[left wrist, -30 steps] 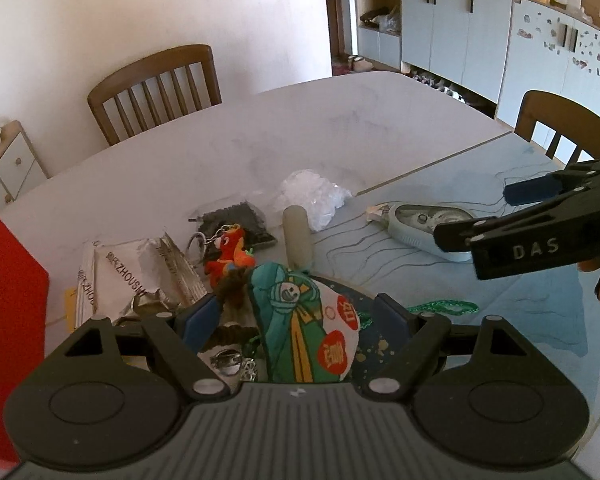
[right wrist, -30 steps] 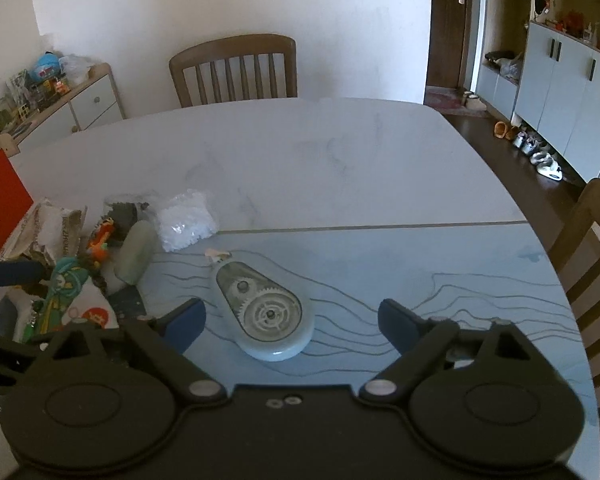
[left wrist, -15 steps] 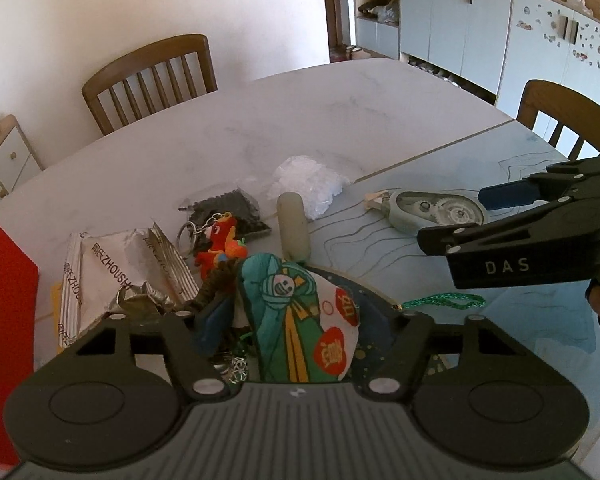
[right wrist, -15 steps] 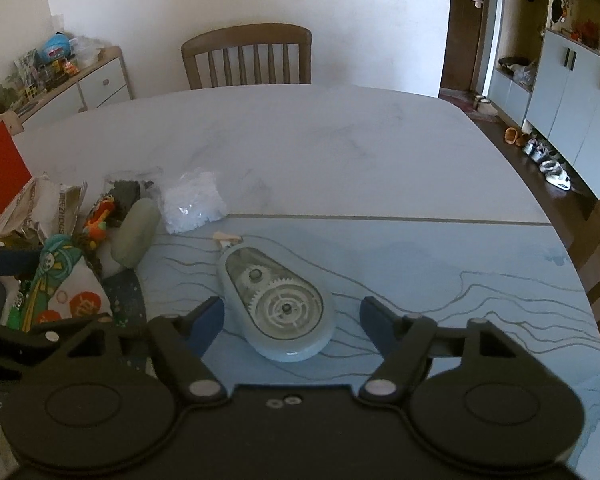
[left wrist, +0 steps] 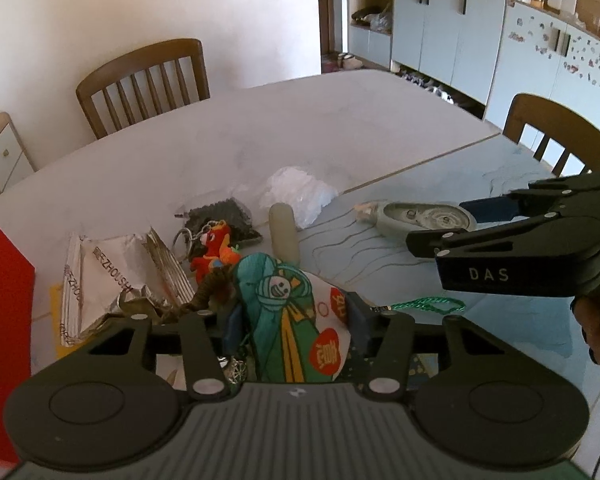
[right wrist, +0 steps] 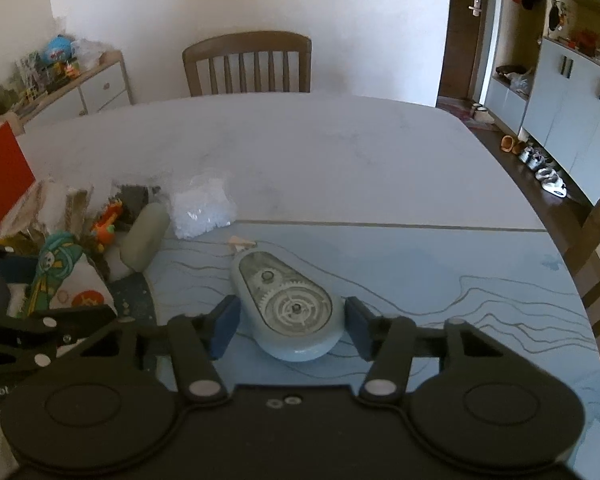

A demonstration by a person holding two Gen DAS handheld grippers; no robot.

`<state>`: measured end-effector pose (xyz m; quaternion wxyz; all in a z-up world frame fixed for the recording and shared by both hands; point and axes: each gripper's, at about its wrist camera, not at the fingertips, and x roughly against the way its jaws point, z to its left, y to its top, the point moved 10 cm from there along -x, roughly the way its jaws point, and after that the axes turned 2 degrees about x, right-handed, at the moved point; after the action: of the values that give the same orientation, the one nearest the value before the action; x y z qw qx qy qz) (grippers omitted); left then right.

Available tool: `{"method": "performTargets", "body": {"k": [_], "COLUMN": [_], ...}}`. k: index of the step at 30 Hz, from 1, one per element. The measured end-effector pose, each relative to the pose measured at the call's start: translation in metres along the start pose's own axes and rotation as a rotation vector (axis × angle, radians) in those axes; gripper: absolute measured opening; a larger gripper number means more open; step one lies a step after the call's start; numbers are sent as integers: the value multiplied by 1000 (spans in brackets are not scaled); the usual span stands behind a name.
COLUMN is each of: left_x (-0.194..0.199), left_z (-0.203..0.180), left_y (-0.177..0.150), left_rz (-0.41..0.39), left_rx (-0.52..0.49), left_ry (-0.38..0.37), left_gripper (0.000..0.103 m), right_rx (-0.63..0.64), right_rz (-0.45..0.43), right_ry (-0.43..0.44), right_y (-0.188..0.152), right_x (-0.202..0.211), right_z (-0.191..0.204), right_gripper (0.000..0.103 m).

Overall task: Organize objects
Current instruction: 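Grasp the green cartoon pouch with left tool while right tool grasps the white tape dispenser, then carry the pouch in left tool over the box while right tool carries the dispenser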

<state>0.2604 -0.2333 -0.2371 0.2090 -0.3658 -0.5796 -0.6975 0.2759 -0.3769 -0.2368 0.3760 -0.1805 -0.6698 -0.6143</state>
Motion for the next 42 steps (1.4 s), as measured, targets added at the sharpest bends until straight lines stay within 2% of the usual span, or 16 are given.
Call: {"method": "performTargets", "body": {"k": [8, 16, 20, 24, 32, 42], "left_x": [28, 73, 96, 117, 168, 218], "left_z": [13, 34, 52, 74, 116, 183], "left_y": [8, 14, 14, 10, 4, 1], "left_rz": [-28, -69, -76, -63, -101, -156], "left_rx": [74, 144, 160, 192, 221, 253], "left_ry": [-26, -52, -27, -17, -6, 42], "left_gripper": [51, 51, 51, 51, 51, 51], "right_rx": [-20, -5, 0, 7, 43, 122], "right_rz": [-57, -115, -150, -174, -233, -285], "right_ry": [17, 32, 40, 46, 93, 170], "right_y": [12, 22, 31, 41, 63, 90], "right_x": [38, 82, 107, 127, 162, 179], "right_z": [7, 31, 47, 70, 126, 209], "right_gripper": [54, 54, 54, 54, 54, 54]}}
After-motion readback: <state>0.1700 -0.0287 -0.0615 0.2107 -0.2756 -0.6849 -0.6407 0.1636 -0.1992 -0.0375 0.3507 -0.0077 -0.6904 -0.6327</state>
